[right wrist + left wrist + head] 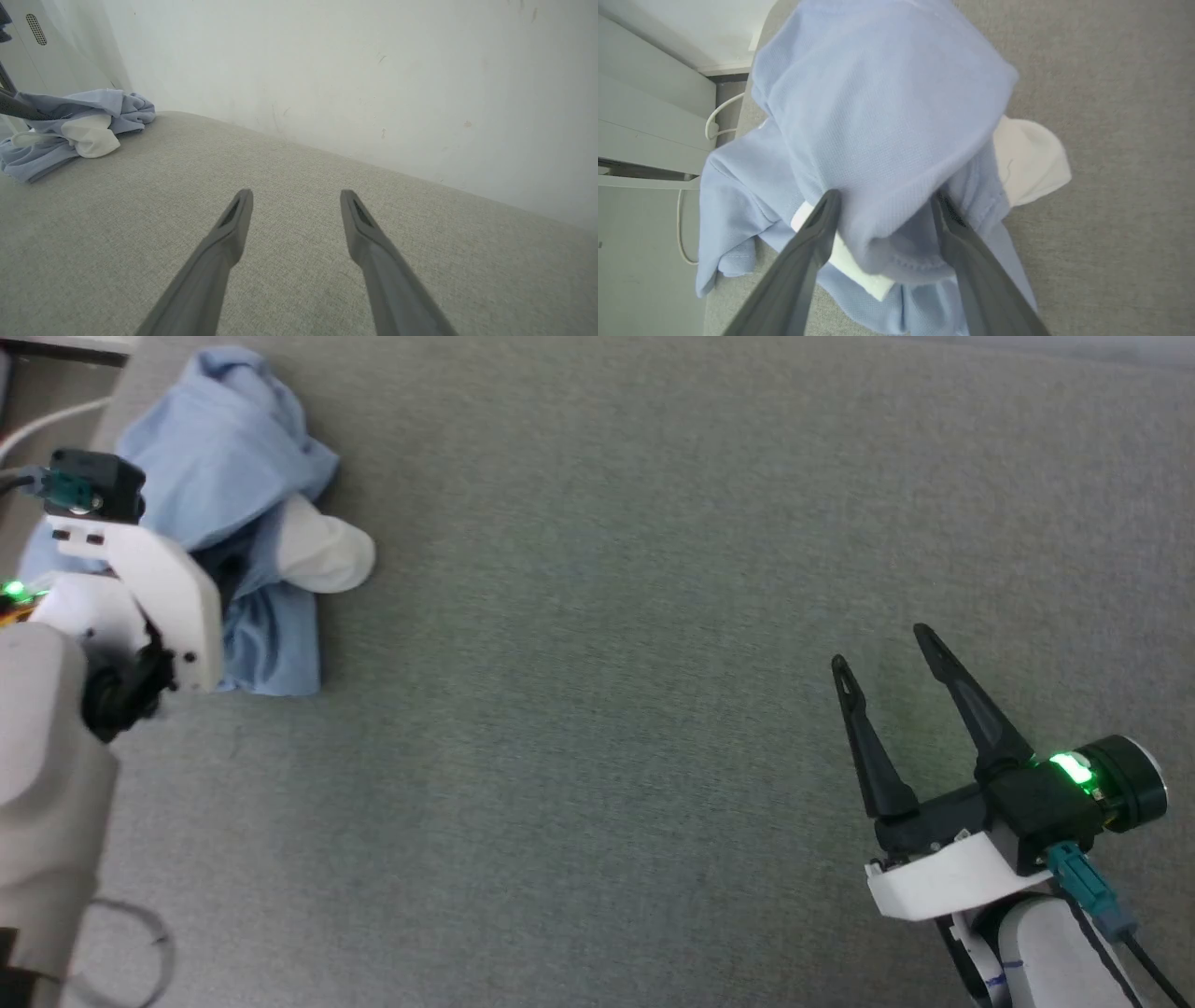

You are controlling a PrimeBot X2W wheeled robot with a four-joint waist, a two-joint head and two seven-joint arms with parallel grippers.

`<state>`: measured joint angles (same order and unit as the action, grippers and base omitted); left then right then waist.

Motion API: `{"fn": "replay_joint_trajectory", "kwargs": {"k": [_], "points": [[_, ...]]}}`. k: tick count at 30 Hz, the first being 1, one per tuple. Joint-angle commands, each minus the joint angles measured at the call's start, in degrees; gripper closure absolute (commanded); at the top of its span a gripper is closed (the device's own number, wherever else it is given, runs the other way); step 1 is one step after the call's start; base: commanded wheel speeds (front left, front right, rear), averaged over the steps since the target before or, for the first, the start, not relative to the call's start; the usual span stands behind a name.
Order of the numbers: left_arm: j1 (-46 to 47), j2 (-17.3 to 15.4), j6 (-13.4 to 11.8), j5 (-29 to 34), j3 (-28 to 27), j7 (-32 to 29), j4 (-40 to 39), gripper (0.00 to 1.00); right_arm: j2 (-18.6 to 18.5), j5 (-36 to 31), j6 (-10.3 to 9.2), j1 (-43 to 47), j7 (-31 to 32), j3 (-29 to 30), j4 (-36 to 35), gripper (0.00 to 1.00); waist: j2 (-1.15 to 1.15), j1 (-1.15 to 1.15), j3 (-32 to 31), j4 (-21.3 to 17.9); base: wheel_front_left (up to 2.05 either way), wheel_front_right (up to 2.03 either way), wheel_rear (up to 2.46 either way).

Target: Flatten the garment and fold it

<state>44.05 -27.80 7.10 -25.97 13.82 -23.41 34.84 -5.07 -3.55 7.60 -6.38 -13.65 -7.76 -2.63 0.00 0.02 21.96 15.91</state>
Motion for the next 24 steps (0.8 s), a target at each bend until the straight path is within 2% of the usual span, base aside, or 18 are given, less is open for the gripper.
{"fn": "replay_joint_trajectory", "kwargs": {"k": [1, 6, 13, 14, 15, 16, 22, 24], "points": [[1.29, -3.09, 0.37, 0.14, 3.86, -3.37, 1.78, 0.00, -0.01, -0.33, -0.11, -1.24, -0.11, -0.13, -0.19, 0.00, 0.00, -0.02, 4.69, -4.45, 0.00, 0.00, 0.00], [2.96, -7.22, 0.38, -3.18, 7.16, -5.93, 6.60, 0.00, 0.45, -0.37, -0.11, -2.14, -0.48, -0.04, 0.44, 0.00, 0.00, -0.02, 6.79, -6.63, 0.00, 0.00, 0.00], [2.41, -9.12, 0.38, -8.72, 8.73, -6.00, 12.37, 0.00, 1.08, -0.68, -0.11, -2.66, -0.97, 0.82, 1.03, 0.00, 0.00, -0.02, 8.27, -8.07, 0.00, 0.00, 0.00], [2.27, -9.11, 0.38, -9.63, 9.22, -6.48, 12.94, 0.25, 1.13, -0.76, -0.11, -2.69, -1.01, 0.98, 1.08, 0.00, 0.00, -0.02, 8.34, -8.07, 0.00, 0.00, 0.00], [2.13, -9.00, 0.38, -10.72, 9.74, -7.12, 13.31, 0.74, 1.17, -0.84, -0.11, -2.70, -1.05, 1.15, 1.14, 0.00, 0.00, -0.02, 8.36, -8.03, 0.00, 0.00, 0.00], [2.09, -8.92, 0.38, -11.95, 10.18, -7.72, 13.49, 1.00, 1.21, -0.93, -0.11, -2.69, -1.08, 1.33, 1.21, 0.00, 0.00, -0.02, 8.36, -7.95, 0.00, 0.00, 0.00], [2.81, -9.02, 0.38, -15.72, 11.28, -5.58, 13.91, 1.00, 1.27, -1.35, -0.11, -2.85, -1.19, 1.98, 1.78, 0.00, 0.00, -0.02, 7.58, -7.06, 0.00, 0.00, 0.00], [3.85, -9.24, 0.38, -16.53, 11.55, -2.30, 14.55, 1.00, 1.27, -1.47, -0.11, -2.93, -1.24, 2.05, 2.39, 0.00, 0.00, -0.02, 6.05, -6.49, 0.00, 0.00, 0.00]]}}
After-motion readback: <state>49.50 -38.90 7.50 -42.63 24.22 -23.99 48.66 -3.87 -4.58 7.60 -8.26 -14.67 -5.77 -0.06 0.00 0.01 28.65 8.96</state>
